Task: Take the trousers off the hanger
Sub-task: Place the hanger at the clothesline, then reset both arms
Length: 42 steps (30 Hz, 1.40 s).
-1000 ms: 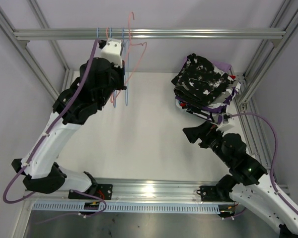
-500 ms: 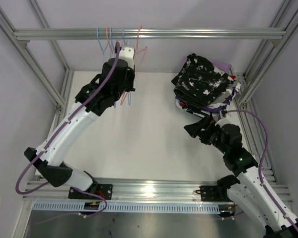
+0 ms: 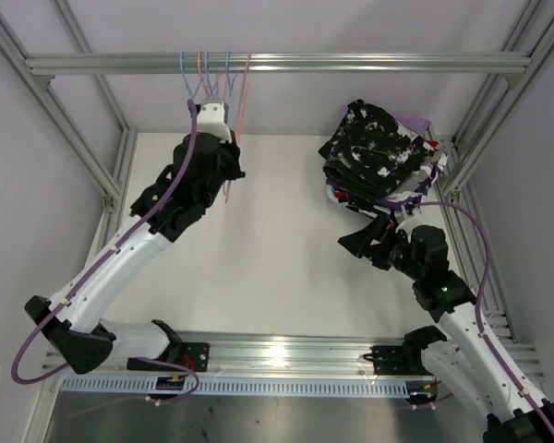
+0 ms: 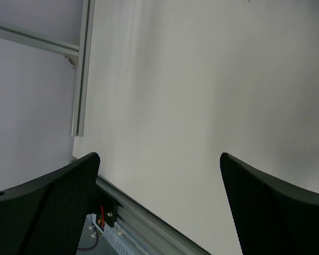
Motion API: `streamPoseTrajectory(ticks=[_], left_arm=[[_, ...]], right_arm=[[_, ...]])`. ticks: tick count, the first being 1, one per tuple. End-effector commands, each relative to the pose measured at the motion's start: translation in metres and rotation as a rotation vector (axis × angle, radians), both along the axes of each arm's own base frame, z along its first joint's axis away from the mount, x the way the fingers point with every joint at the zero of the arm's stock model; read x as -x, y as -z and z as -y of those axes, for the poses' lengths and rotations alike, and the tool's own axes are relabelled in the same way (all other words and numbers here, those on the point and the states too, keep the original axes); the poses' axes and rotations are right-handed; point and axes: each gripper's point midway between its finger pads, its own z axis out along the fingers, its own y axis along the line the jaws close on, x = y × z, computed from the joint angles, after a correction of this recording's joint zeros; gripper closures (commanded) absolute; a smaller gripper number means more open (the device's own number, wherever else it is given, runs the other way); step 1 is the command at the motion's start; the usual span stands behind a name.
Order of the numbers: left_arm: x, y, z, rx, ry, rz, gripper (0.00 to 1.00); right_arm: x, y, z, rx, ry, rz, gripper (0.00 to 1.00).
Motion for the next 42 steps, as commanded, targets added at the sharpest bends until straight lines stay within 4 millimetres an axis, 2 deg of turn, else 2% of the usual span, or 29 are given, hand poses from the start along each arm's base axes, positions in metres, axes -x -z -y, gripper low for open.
streamPoseTrajectory(ticks=[1,8,12,13,14,15,18,22,26,28,29,32,33,34,35,36,37,38,39,40,41,42], left_arm=[[0.008,0.009,-0.013,0.026,-0.04,-0.023,1.0],[0.008,0.011,-0.028,0.062,-0.068,-0.017,1.0],[0.011,0.017,-0.023,0.055,-0.018,-0.036,1.0],[0.011,0.018,-0.021,0.052,-0.007,-0.04,0.97],[0.012,0.018,-0.019,0.051,0.004,-0.043,0.83],[0.012,0.019,-0.018,0.052,0.013,-0.046,0.77],[0.016,0.02,-0.012,0.057,0.051,-0.05,0.62],[0.022,0.014,-0.012,0.065,0.07,-0.051,0.56],[0.033,0.0,-0.013,0.054,0.114,-0.041,0.47],[0.042,-0.016,-0.017,0.042,0.134,-0.027,0.4],[0.046,-0.018,-0.018,0.02,0.147,-0.026,0.38],[0.062,-0.037,-0.026,0.008,0.181,0.016,0.27],[0.067,-0.038,-0.024,0.006,0.209,0.019,0.26],[0.075,-0.045,-0.029,0.012,0.215,0.039,0.25],[0.08,-0.042,-0.032,0.006,0.219,0.038,0.23],[0.082,-0.036,-0.037,-0.003,0.204,0.039,0.23],[0.094,-0.047,-0.048,0.021,0.194,0.09,0.21],[0.093,-0.029,-0.049,0.016,0.186,0.091,0.2],[0.098,-0.034,-0.055,0.039,0.174,0.131,0.2],[0.115,-0.05,-0.072,0.088,0.149,0.209,0.18],[0.122,-0.055,-0.079,0.113,0.133,0.246,0.18],[0.118,-0.032,-0.08,0.105,0.117,0.232,0.17]], right_arm=[[-0.001,-0.011,-0.005,-0.011,-0.039,0.039,0.0],[-0.001,-0.011,-0.005,-0.016,-0.039,0.023,0.01],[0.0,-0.01,-0.006,-0.022,-0.041,0.014,0.01],[0.0,-0.011,-0.006,-0.025,-0.038,0.013,0.01],[0.0,-0.011,-0.006,-0.028,-0.035,0.011,0.01],[0.0,-0.012,-0.006,-0.029,-0.035,0.014,0.0],[0.0,-0.012,-0.006,-0.034,-0.03,0.01,0.0],[0.001,-0.009,-0.004,-0.031,-0.023,0.003,0.01],[0.003,-0.013,-0.004,-0.025,-0.032,0.016,0.0],[0.005,-0.021,-0.002,-0.013,-0.033,0.046,0.01],[0.004,-0.026,0.002,0.004,-0.018,0.066,0.01],[0.001,-0.05,0.011,0.073,0.001,0.156,0.01],[-0.003,-0.067,0.016,0.094,0.024,0.194,0.01],[-0.009,-0.071,0.018,0.121,0.033,0.197,0.01],[-0.013,-0.078,0.022,0.172,0.031,0.232,0.01],[-0.019,-0.098,0.031,0.209,0.083,0.258,0.01],[-0.028,-0.1,0.037,0.253,0.115,0.251,0.01],[-0.03,-0.102,0.045,0.319,0.137,0.251,0.01],[-0.034,-0.111,0.052,0.358,0.17,0.267,0.01],[-0.044,-0.133,0.074,0.418,0.293,0.297,0.01],[-0.043,-0.139,0.069,0.455,0.31,0.31,0.01],[-0.043,-0.142,0.072,0.519,0.331,0.322,0.01]])
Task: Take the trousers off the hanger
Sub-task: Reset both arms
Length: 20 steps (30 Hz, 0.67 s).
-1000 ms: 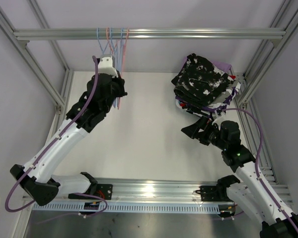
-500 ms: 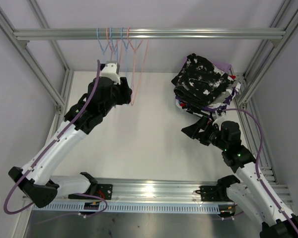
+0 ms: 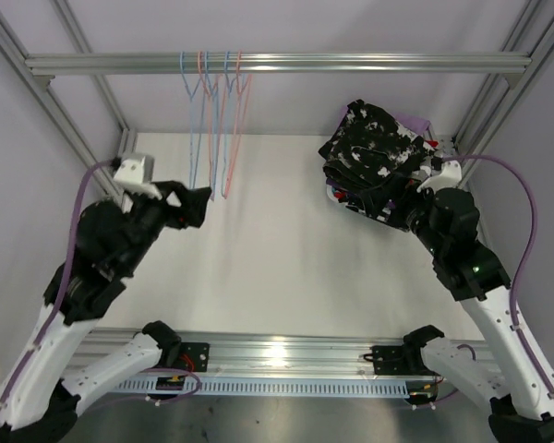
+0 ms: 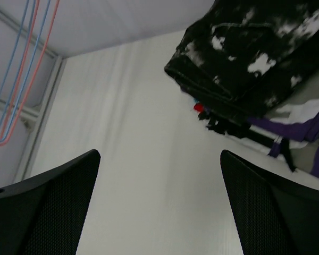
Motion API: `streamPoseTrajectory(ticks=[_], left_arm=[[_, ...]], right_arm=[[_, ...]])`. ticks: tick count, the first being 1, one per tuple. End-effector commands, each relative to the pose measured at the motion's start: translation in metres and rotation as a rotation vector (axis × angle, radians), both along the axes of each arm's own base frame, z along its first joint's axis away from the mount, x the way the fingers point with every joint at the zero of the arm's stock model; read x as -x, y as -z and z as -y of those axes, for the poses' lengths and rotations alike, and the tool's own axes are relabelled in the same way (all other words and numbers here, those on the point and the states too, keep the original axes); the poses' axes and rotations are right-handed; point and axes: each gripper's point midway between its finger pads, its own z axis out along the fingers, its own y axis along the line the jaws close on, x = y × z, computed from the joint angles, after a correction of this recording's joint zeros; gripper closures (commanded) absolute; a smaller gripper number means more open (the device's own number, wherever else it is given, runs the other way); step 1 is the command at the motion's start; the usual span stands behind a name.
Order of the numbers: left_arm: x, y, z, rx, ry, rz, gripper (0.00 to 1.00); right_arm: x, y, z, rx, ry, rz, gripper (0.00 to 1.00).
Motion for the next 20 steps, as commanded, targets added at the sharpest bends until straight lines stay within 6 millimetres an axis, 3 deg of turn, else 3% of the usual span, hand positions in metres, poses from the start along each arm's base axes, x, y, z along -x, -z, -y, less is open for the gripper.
streamPoseTrajectory(ticks=[1,2,3,4,6,7,11,14,20], left_arm=[[0.009,0.001,-0.023,0.049,-0.077,0.101,0.16],[0.015,0.007,-0.031,0.059,-0.091,0.114,0.16],[0.017,0.01,-0.034,0.069,-0.105,0.125,0.16],[0.014,0.028,-0.036,0.055,-0.126,0.098,0.15],[0.021,0.029,-0.044,0.078,-0.137,0.123,0.15],[0.019,0.04,-0.042,0.067,-0.137,0.121,0.14],[0.031,0.031,-0.049,0.129,-0.131,0.17,0.12],[0.033,0.032,-0.054,0.139,-0.149,0.172,0.12],[0.029,0.037,-0.057,0.13,-0.177,0.155,0.1]], right_arm=[[-0.009,-0.018,0.047,0.278,0.284,0.06,0.01],[-0.01,-0.016,0.041,0.318,0.284,0.063,0.01],[-0.012,-0.016,0.045,0.357,0.308,0.065,0.0],[-0.014,-0.017,0.051,0.375,0.345,0.061,0.01],[-0.015,-0.018,0.057,0.398,0.384,0.047,0.01],[-0.015,-0.02,0.06,0.402,0.4,0.047,0.01],[-0.007,-0.031,0.071,0.393,0.436,0.09,0.01],[-0.002,-0.025,0.076,0.406,0.444,0.091,0.0],[0.006,-0.005,0.06,0.382,0.335,0.106,0.0]])
